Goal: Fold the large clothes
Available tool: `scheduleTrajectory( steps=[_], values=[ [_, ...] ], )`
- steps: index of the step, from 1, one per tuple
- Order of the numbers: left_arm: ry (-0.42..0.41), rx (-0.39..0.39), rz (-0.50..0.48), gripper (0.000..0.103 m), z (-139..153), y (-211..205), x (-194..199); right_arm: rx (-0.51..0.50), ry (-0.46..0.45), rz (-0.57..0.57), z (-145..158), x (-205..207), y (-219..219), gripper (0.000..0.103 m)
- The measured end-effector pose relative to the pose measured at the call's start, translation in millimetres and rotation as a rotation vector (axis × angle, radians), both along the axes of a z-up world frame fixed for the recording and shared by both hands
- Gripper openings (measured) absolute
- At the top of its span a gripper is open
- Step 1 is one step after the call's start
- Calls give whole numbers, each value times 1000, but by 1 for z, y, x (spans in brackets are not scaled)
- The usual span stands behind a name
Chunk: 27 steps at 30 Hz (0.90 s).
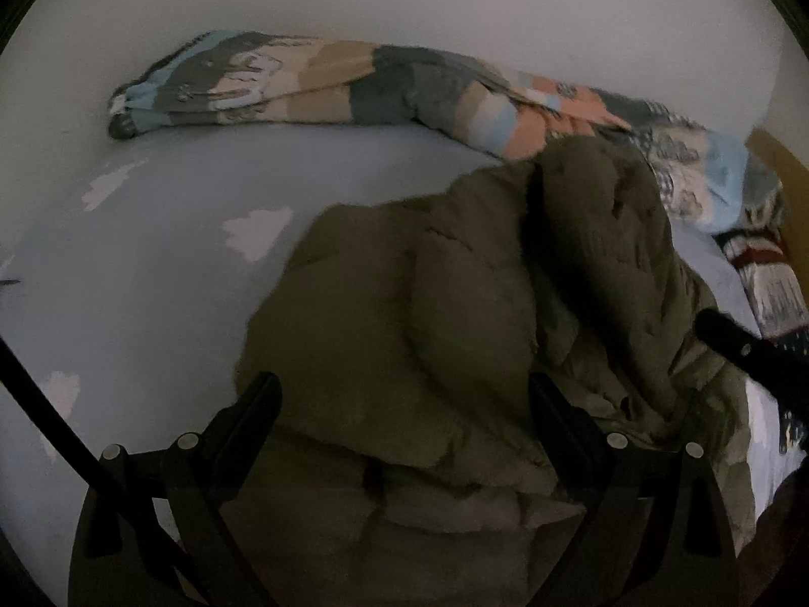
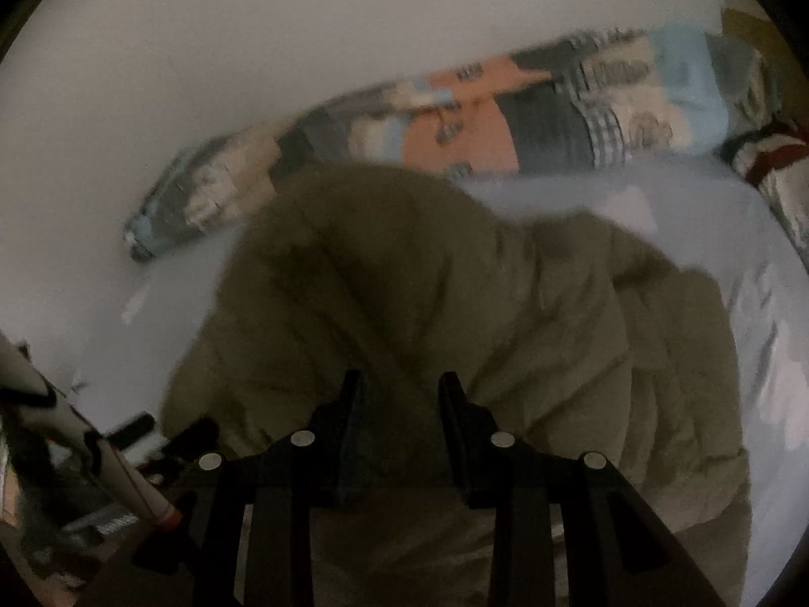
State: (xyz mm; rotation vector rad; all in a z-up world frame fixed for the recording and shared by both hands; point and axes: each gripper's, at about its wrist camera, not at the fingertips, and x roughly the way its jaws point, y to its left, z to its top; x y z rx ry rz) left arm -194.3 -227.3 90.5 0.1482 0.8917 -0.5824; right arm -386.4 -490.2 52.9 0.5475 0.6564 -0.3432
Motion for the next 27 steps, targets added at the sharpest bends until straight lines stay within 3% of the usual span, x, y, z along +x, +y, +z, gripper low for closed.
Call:
scheduleTrajectory(
  steps=[4, 8, 10, 16, 18, 22, 27],
  values=[
    [-22, -9, 43, 96, 7, 9, 3, 1, -3, 55, -1, 24, 21, 33],
    [15, -50, 61, 96, 10, 18, 9, 30, 120, 109, -44, 49, 46, 33],
    [3, -77, 82, 96, 15, 25, 11, 29, 119, 100, -56, 48, 48, 33],
    [1, -145, 47, 96, 21, 24, 8, 66, 61, 108, -33, 22, 41, 33],
    [-6, -134, 10, 96, 19, 15, 2, 61, -1, 83, -15, 2, 36, 33],
    [0, -94, -77, 96, 10, -3, -11, 14, -30, -15, 7, -30, 24, 33],
    [44, 33, -91, 96, -20, -20, -12, 19, 43, -60, -13, -39, 13, 33]
  ],
)
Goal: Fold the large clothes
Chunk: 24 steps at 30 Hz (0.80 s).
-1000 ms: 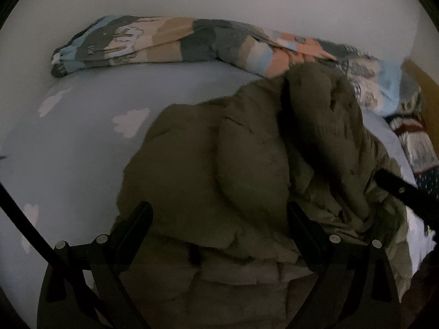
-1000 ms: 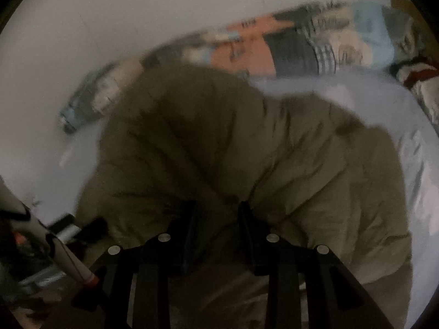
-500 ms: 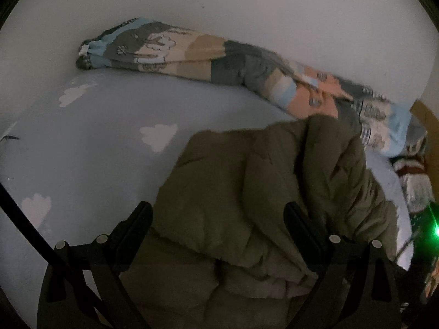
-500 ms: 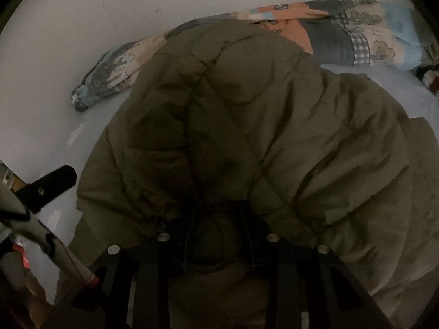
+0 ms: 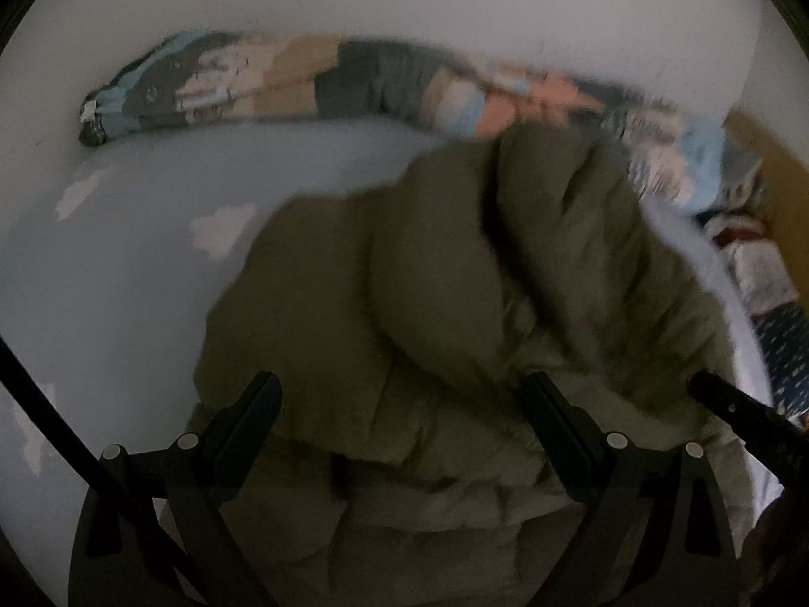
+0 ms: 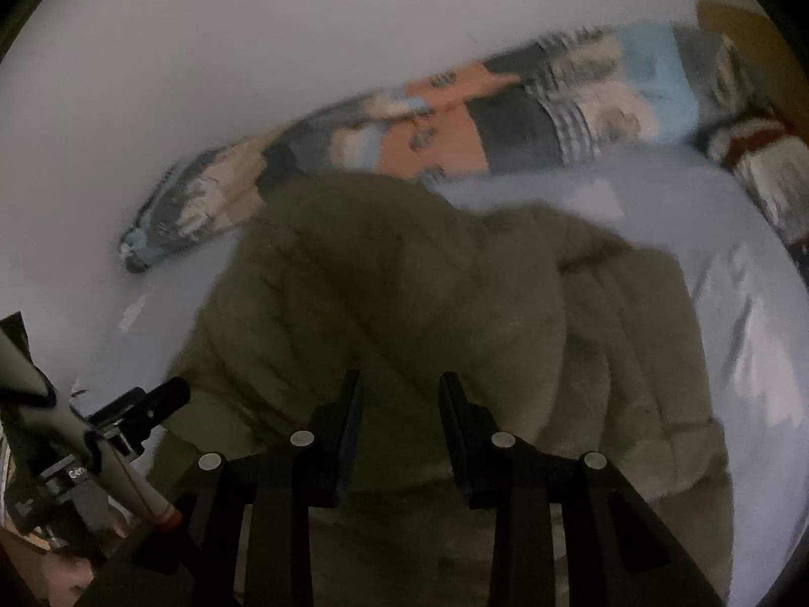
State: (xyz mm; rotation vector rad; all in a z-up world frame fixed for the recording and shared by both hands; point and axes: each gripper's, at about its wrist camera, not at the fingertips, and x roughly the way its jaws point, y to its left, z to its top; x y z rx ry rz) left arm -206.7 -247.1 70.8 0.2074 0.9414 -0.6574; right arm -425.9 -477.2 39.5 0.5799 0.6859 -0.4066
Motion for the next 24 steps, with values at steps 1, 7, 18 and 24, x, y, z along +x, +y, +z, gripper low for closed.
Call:
scheduleTrajectory(
  steps=[1, 7, 18, 24],
  values=[
    [27, 27, 0, 96, -9, -3, 2, 10, 27, -3, -9, 0, 0, 33],
    [54, 53, 1, 96, -22, -7, 1, 22, 111, 4, -48, 13, 1, 34],
    [-21, -72, 19, 96, 34, 41, -17, 39, 26, -48, 3, -41, 22, 39],
    [-75, -87, 8, 96, 55, 65, -30, 64, -15, -101, 14, -93, 40, 42]
  ],
)
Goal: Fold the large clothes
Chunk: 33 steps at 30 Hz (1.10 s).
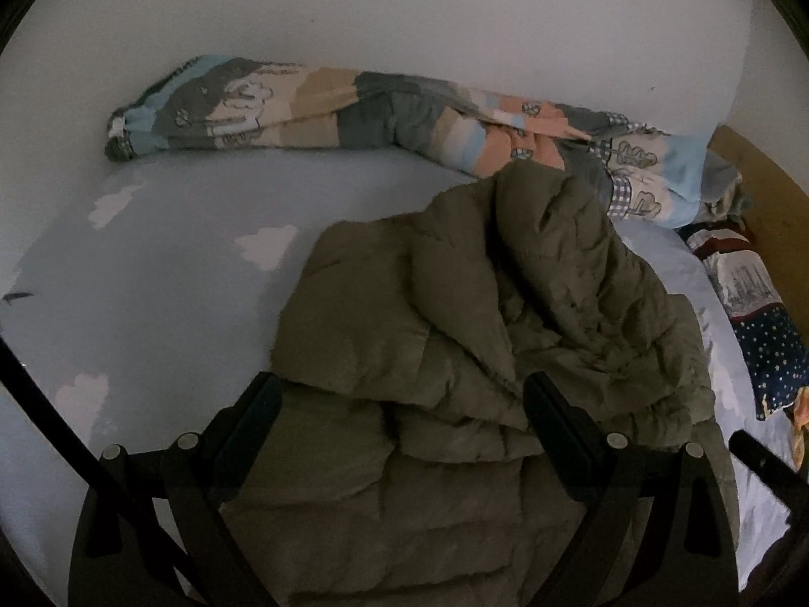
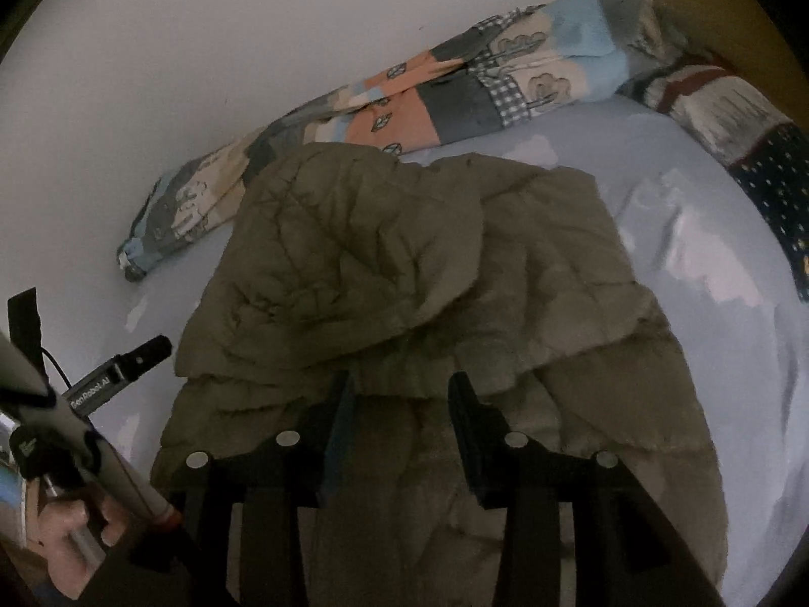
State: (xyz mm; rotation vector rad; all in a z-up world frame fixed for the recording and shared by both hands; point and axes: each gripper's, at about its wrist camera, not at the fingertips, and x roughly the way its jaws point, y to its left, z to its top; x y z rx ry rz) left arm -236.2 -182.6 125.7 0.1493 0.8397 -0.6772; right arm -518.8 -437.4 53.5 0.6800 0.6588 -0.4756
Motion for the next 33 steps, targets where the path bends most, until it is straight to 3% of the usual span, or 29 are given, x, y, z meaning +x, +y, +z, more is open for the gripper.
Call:
scheduleTrajectory(
  steps=[4, 9, 15, 18, 20, 22, 28, 33],
  values=[
    [27, 6, -20, 96, -7, -9, 2, 15, -30, -43, 3, -10, -3, 42],
    [71, 45, -51, 96, -29, -46, 8, -9, -27, -44, -2, 11, -15, 42],
    [69, 155, -88, 96, -65, -81, -1, -24, -20, -37, -10, 45, -25, 39],
    [26, 208, -98, 96, -75, -87, -9, -22, 72, -39, -25, 64, -24, 39],
    [12, 219, -105, 96, -77, -88, -11, 18, 161, -41, -41, 73, -26, 39],
    [13, 217, -106, 96, -77, -88, -12, 77, 182, -47, -54, 74, -28, 39],
    [2, 213, -105, 96, -69, -82, -16, 132, 112, -51, -40, 62, -29, 39],
    [-56, 193, -116, 96, -53, -78, -28, 122, 78, -43, -24, 48, -27, 39]
  ],
)
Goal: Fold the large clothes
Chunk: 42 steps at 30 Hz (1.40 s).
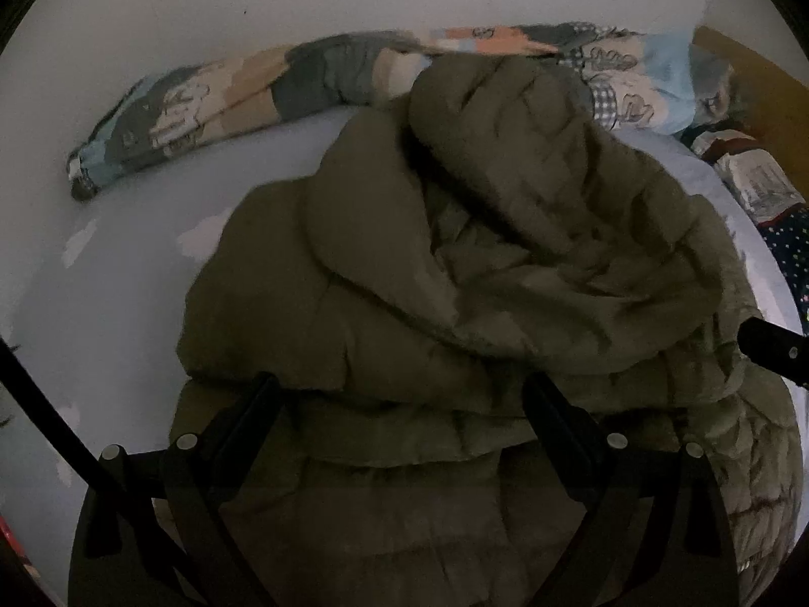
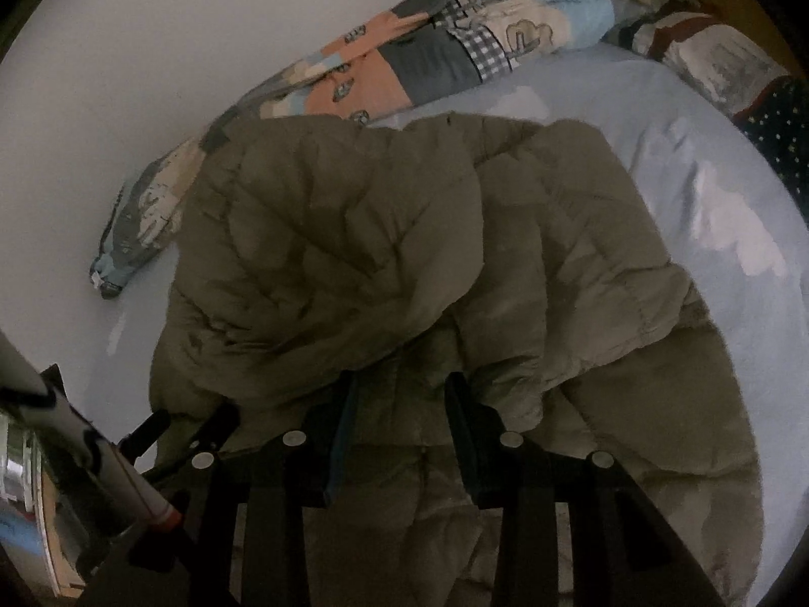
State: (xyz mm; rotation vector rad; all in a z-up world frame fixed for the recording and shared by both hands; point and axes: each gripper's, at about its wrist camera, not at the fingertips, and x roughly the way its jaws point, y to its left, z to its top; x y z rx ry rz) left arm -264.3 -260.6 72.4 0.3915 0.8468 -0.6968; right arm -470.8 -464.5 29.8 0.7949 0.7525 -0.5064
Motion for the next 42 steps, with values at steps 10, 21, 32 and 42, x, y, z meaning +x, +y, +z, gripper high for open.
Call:
scheduleTrajectory(
  steps=[10, 21, 32, 42],
  values=[
    [-1, 31, 3, 96, -6, 0, 2, -10, 19, 11, 8, -17, 1, 39],
    [67, 40, 21, 96, -23, -1, 10, 45, 111, 51, -14, -16, 6, 39],
    [39, -51, 50, 96, 3, 11, 6, 30, 104, 42, -8, -26, 7, 39],
    [35, -107, 56, 96, 24, 27, -3, -5, 121, 45, 0, -43, 18, 39]
  ],
)
